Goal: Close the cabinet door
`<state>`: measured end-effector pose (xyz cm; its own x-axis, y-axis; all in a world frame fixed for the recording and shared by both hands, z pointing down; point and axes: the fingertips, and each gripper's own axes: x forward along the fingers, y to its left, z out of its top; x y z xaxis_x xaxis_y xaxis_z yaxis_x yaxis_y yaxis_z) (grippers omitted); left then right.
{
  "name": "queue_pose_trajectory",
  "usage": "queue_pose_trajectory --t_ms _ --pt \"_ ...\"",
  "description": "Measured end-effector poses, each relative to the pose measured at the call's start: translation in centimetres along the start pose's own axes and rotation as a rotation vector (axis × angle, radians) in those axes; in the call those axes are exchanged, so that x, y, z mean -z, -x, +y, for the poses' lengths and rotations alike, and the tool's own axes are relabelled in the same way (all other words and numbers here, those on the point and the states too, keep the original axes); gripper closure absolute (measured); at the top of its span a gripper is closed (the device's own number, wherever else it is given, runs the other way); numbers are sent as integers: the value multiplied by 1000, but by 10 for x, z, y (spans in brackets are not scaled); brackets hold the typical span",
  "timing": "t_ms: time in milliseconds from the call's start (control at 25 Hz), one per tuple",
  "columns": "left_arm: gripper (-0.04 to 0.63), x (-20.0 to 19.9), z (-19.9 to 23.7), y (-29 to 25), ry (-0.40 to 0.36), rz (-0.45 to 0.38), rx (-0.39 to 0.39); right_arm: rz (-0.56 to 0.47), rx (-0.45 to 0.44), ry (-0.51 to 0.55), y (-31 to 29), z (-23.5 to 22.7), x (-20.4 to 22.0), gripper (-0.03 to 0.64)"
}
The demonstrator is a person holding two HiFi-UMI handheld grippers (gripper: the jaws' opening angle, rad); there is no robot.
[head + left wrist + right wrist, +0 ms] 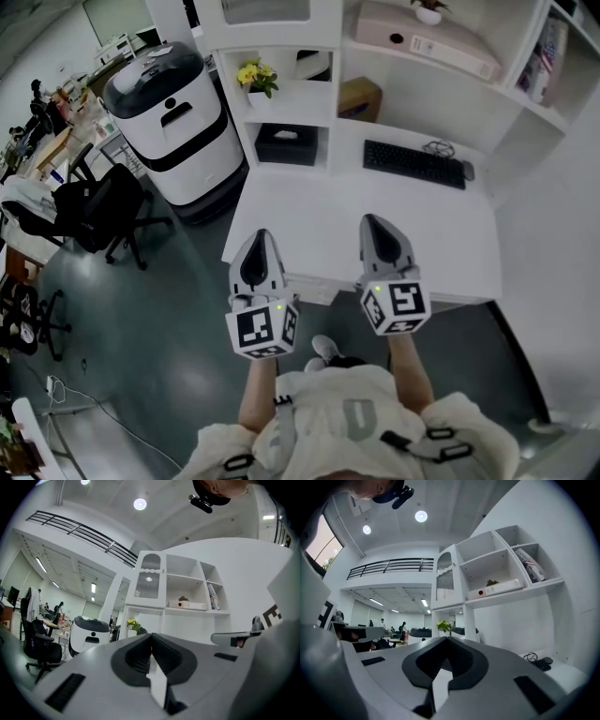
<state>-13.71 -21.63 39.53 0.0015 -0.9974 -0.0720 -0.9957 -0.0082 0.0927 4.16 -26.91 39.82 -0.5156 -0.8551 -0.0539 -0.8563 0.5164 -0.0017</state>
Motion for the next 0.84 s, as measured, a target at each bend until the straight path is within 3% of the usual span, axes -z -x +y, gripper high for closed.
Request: queue_pose_trajectory --t_ms 320,840 --pt "589 -7 1 -9 -1 -13 -1 -30 7 76 -5 -4 -16 612" --pt "589 -10 -14 -25 -11 -4 34 -5 58 80 -3 -27 -9 612"
